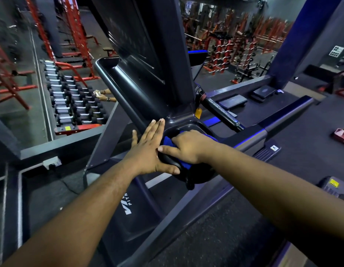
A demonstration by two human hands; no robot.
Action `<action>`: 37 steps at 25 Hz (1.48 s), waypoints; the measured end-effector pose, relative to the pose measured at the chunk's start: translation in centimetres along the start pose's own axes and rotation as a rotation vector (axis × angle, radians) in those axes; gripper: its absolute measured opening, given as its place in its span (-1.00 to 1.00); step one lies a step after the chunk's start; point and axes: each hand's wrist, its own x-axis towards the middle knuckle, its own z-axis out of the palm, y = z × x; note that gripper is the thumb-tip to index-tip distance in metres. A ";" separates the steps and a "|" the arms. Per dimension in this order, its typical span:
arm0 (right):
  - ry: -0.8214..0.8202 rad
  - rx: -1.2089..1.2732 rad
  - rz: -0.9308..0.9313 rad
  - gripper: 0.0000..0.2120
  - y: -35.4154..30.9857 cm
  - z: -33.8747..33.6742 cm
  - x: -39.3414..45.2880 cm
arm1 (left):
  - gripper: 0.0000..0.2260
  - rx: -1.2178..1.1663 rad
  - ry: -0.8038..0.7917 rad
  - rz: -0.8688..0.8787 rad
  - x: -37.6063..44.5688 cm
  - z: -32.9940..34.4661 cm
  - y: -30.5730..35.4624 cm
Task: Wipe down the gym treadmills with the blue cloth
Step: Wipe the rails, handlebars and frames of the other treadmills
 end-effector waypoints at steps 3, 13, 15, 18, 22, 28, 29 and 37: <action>0.085 0.040 -0.071 -0.52 0.1 1.1 -2.4 | 0.41 -0.007 0.008 0.000 -0.2 0.2 0.1; -0.112 0.033 0.120 -0.34 0.4 0.3 -1.2 | 0.40 0.005 0.034 0.025 0.2 0.3 -0.5; -0.043 0.115 0.065 -0.35 -1.3 0.8 -2.3 | 0.41 -0.001 0.030 0.019 0.1 0.3 -0.4; 0.170 0.055 -0.123 -0.30 0.7 1.6 -6.2 | 0.41 0.018 0.036 0.009 0.0 0.5 -0.1; 0.084 0.019 -0.057 -0.35 0.7 0.7 -4.4 | 0.44 -0.009 0.052 0.016 0.2 0.5 -0.4; 0.207 0.009 -0.023 -0.33 -1.2 2.0 -4.4 | 0.37 0.009 0.041 0.026 0.2 0.6 -0.8; 0.226 -0.038 -0.129 -0.30 0.5 2.5 -6.2 | 0.39 0.012 0.045 0.023 0.2 0.6 -0.6; 0.118 0.004 0.063 -0.12 -1.9 1.5 -3.4 | 0.31 0.069 0.031 0.024 0.2 0.6 -0.7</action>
